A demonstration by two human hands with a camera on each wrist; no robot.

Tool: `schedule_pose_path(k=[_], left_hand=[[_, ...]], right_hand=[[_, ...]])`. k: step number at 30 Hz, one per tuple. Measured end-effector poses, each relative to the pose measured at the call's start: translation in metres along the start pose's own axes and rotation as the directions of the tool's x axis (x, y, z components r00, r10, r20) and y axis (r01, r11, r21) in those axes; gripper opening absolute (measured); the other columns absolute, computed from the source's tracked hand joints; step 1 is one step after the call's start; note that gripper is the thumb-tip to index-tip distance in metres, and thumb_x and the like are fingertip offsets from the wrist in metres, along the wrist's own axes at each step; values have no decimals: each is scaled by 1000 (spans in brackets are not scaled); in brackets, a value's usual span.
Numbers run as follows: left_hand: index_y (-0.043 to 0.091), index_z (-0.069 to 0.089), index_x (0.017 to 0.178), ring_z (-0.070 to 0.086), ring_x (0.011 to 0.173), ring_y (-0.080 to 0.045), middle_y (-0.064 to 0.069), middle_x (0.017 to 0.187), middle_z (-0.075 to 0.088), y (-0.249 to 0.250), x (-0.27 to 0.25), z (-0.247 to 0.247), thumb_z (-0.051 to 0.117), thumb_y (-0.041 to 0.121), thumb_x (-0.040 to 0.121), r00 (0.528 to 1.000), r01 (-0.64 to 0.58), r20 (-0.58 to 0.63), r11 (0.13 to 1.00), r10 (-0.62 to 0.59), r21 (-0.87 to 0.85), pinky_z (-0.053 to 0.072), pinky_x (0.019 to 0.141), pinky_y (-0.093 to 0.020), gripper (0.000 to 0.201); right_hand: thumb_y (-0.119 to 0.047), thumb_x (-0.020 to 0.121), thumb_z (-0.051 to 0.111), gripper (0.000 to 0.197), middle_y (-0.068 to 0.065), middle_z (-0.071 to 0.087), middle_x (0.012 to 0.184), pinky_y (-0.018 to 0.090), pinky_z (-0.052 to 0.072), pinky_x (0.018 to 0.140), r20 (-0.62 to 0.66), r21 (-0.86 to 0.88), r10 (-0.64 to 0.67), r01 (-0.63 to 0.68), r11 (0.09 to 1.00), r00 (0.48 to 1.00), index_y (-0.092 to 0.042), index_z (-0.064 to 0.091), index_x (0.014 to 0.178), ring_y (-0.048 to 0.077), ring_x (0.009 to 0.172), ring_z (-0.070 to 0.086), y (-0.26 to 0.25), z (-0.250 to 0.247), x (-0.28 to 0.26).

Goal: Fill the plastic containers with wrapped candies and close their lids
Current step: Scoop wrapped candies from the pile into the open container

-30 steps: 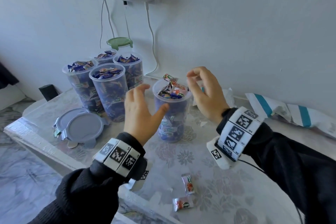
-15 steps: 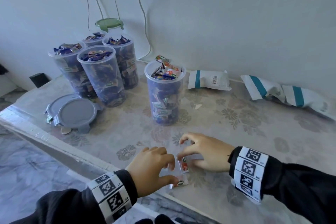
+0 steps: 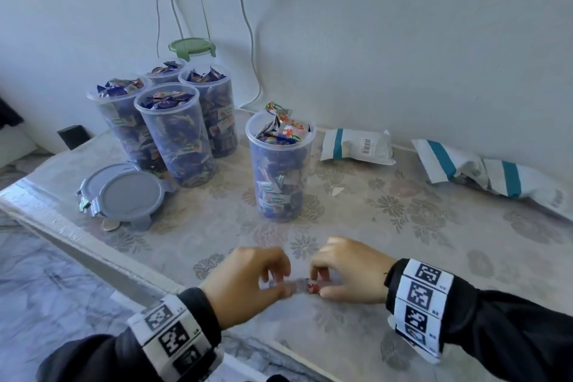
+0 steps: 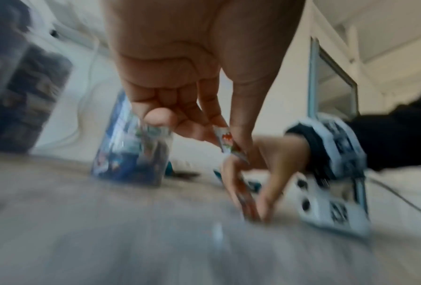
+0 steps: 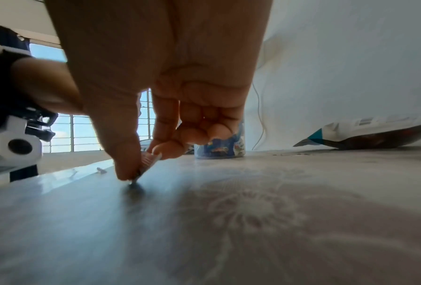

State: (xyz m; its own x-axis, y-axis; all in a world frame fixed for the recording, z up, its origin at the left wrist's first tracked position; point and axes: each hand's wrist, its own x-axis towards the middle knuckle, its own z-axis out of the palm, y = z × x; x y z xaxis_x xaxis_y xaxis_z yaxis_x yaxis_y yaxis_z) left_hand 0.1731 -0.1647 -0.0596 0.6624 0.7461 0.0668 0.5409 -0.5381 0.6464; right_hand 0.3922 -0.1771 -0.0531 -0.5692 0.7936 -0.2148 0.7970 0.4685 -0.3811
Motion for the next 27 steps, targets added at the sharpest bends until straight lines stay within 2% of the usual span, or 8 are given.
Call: schedule_pose_path(k=[2,6,8,10,15,19,22,27], left_hand=[[33,58,72,55,64,1,24,68,61,11,8,-23,62,54,68,979,-27,-202,999,18,-41,36,58,-4,22],[29,63,71,52,61,-3,19,72,63,38,34,-76,77,41,71,833,-89,-550,995,52,-40,37,57,-8,19],[27,63,74,51,62,-2,18,72,64,41,51,-98,77,31,73,762,-80,-646,996,35,-40,37,58,-6,15],[23,63,76,52,63,1,15,68,63,38,68,-112,77,26,74,737,-47,-676,998,1,-50,37,59,-5,14],[23,68,75,52,62,6,20,68,60,18,97,-118,74,20,77,780,83,-622,996,-76,-17,36,61,-6,8],[23,68,99,52,79,-3,9,94,60,2,100,-110,59,25,89,746,89,-664,995,-41,38,36,69,-8,14],[22,59,111,54,88,-1,7,102,60,-8,99,-108,45,29,97,769,39,-631,993,-103,-115,40,73,-9,21],[27,48,119,54,104,6,12,112,58,-25,98,-114,50,42,91,889,-23,-450,973,-84,-228,44,87,-13,31]], right_hand=[[-22,83,62,12,-5,62,94,20,36,74,15,22,-13,12,1000,1000,-18,62,94,8,86,42,6,-2,0],[-16,79,60,14,-17,52,77,15,34,67,-37,99,26,-22,995,999,-27,53,80,2,76,44,17,-18,-2],[-15,80,62,14,-15,55,75,19,40,66,-89,171,75,-59,983,993,-27,54,81,6,75,51,21,-33,-2],[-18,82,65,9,-13,59,77,16,41,66,-171,215,90,-52,975,981,-25,59,84,7,76,53,23,-50,-3],[-13,84,68,10,-10,66,82,9,38,66,-457,281,104,32,959,884,-21,70,90,4,78,53,22,-93,-2],[-11,85,68,13,-12,67,81,10,41,63,-678,293,80,169,941,731,-21,68,93,5,72,57,15,-121,11],[-16,82,72,12,-11,64,75,7,38,61,-767,249,70,195,949,637,-12,64,90,3,66,56,8,-137,32],[-26,83,71,12,-11,67,76,12,43,65,-758,205,66,141,969,649,-16,67,87,4,71,58,-4,-146,71]])
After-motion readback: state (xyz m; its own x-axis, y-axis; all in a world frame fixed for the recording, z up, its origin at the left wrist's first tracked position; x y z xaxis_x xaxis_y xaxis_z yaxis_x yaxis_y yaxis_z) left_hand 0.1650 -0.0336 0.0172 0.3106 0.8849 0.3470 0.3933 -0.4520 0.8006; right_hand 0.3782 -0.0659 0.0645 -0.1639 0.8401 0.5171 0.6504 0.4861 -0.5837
